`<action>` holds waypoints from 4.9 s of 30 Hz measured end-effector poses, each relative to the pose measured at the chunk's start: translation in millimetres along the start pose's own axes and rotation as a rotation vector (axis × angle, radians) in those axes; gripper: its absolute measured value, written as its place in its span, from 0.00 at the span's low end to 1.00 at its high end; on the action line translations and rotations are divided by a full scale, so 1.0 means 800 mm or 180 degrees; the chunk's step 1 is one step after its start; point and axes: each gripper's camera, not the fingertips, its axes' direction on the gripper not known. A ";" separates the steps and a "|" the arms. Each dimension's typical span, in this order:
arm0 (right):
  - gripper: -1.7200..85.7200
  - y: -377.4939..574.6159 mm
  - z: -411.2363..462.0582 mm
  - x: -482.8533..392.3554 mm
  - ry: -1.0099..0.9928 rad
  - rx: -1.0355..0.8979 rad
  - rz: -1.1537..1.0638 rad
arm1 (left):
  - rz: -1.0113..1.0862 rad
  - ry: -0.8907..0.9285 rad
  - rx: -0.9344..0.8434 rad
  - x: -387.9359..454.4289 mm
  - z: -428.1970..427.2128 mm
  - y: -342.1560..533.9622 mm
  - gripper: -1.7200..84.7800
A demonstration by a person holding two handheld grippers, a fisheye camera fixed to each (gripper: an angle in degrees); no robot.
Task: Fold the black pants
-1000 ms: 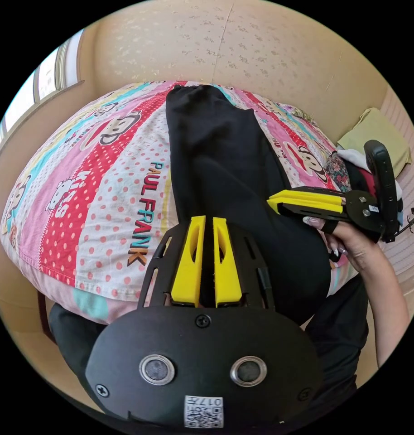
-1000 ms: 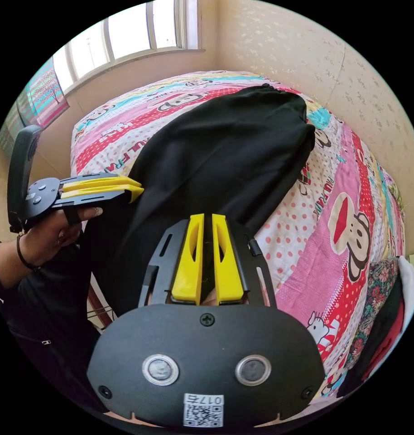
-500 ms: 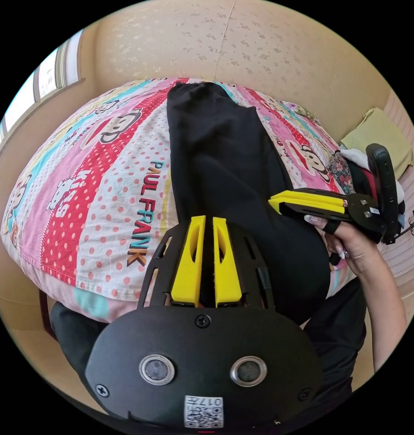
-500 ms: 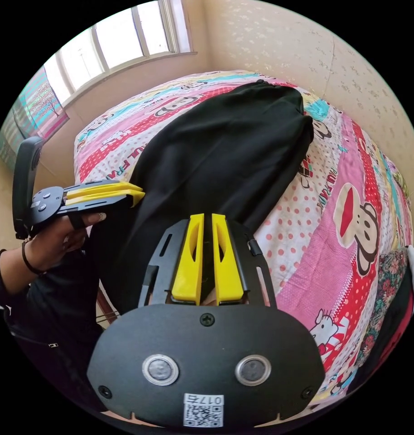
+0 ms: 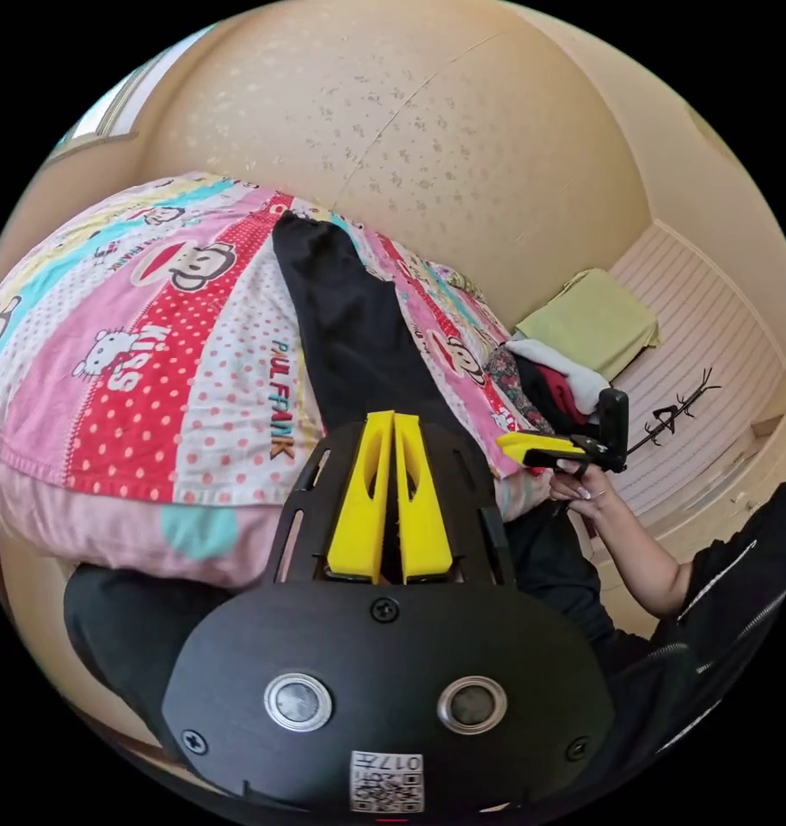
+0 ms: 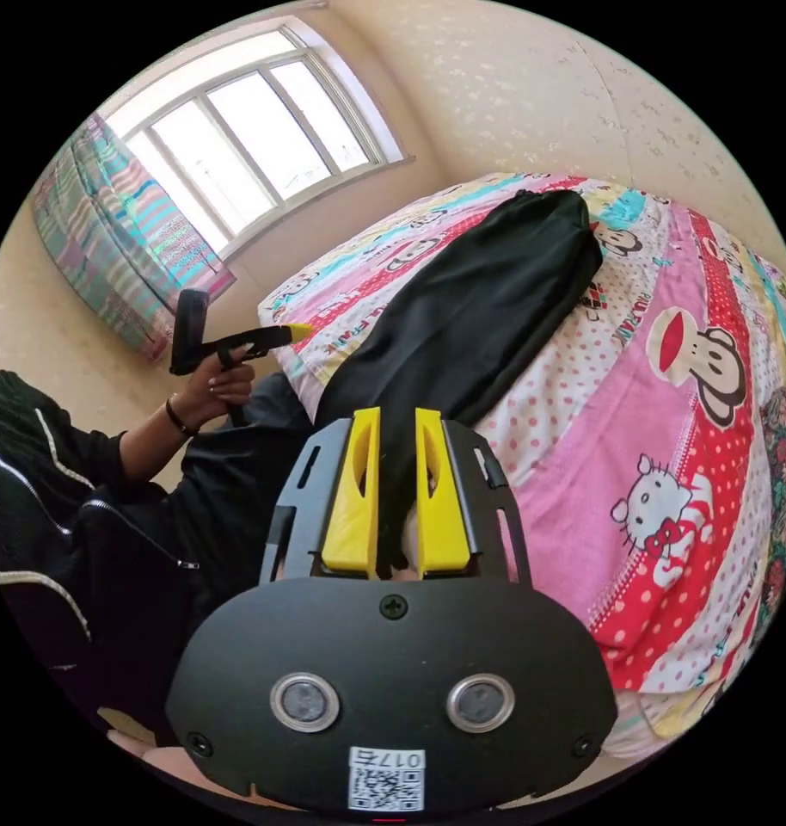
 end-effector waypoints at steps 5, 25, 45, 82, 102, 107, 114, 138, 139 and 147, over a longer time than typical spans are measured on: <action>0.13 0.060 0.039 0.028 -0.0042 -0.0540 0.0328 | -0.0256 -0.0204 -0.0167 -0.015 0.004 0.046 0.11; 0.07 0.078 -0.016 0.031 -0.0952 0.0010 -0.0032 | -0.0128 0.0026 0.0118 -0.070 -0.071 0.050 0.18; 0.05 0.005 -0.204 -0.051 -0.0933 0.1107 -0.0667 | -0.1277 0.4079 0.0473 -0.157 -0.044 0.018 0.08; 0.14 0.025 -0.014 0.052 0.0263 0.0772 0.0398 | 0.0344 -0.0155 -0.0296 -0.092 0.001 -0.075 0.18; 0.12 0.112 -0.001 0.002 -0.0578 0.1308 0.0818 | 0.0210 0.0153 0.0431 -0.025 -0.056 -0.006 0.11; 0.12 0.109 0.066 0.000 -0.0917 0.1154 0.1140 | 0.0946 0.0283 -0.0033 0.032 -0.015 -0.019 0.13; 0.14 0.094 0.102 0.020 -0.0817 0.1071 0.1796 | 0.0989 0.0345 -0.0341 0.035 0.032 -0.004 0.17; 0.06 0.077 0.095 0.036 -0.1400 0.1294 0.2169 | 0.0997 -0.0366 -0.0590 0.040 0.071 -0.059 0.08; 0.08 0.092 0.102 0.032 -0.1398 0.1356 0.2267 | 0.0951 -0.0308 -0.0562 0.038 0.068 -0.061 0.08; 0.19 0.073 0.149 0.045 -0.1698 0.1597 0.2543 | 0.0907 -0.0182 -0.0459 0.035 0.056 -0.079 0.08</action>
